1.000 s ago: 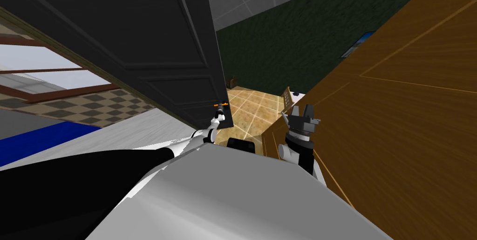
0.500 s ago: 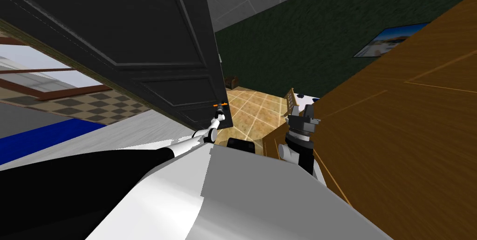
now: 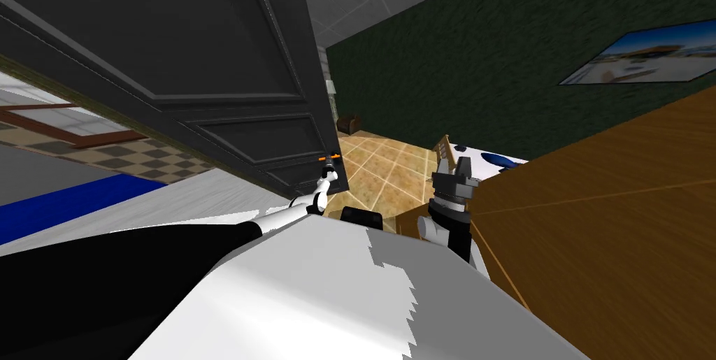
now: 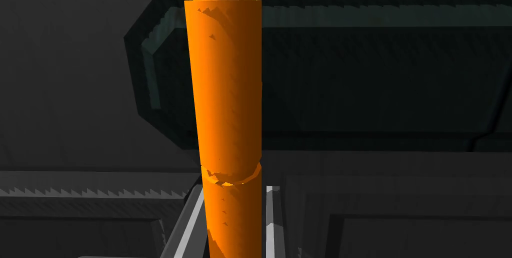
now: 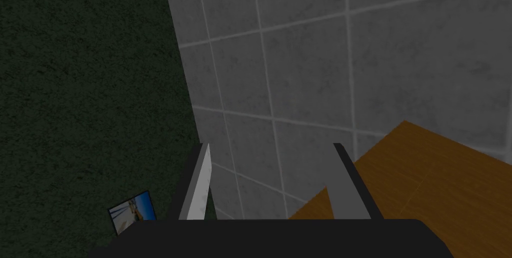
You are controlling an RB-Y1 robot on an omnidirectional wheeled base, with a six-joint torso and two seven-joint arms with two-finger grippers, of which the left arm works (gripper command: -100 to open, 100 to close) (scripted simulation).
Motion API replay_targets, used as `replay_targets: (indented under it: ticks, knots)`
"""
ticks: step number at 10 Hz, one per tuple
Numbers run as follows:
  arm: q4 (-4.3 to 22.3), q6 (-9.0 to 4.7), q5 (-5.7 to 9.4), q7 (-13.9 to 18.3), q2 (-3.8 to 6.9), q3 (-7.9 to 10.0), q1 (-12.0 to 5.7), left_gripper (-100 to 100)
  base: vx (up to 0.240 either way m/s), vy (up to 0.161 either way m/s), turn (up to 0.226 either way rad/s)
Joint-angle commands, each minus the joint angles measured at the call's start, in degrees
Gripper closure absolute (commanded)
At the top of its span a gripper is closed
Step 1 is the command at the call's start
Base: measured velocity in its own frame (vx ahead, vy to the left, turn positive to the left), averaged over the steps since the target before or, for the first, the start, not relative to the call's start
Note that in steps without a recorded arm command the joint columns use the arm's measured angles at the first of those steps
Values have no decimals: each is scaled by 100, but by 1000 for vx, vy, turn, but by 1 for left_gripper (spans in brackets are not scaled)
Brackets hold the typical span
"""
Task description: Push the door open
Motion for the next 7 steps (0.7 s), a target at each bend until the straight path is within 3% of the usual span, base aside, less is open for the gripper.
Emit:
replay_targets:
  ticks: [1,5,6,7]
  knots:
    - [56,-76,37,-145,-7,151,-81,100,196,19,78]
    - [43,-132,117,-460,-145,475,-138,100,216,-30,96]
    - [32,-101,106,-410,-134,432,-101,100,84,-6,40]
    - [12,-131,156,-495,-68,583,-104,100,150,2,33]
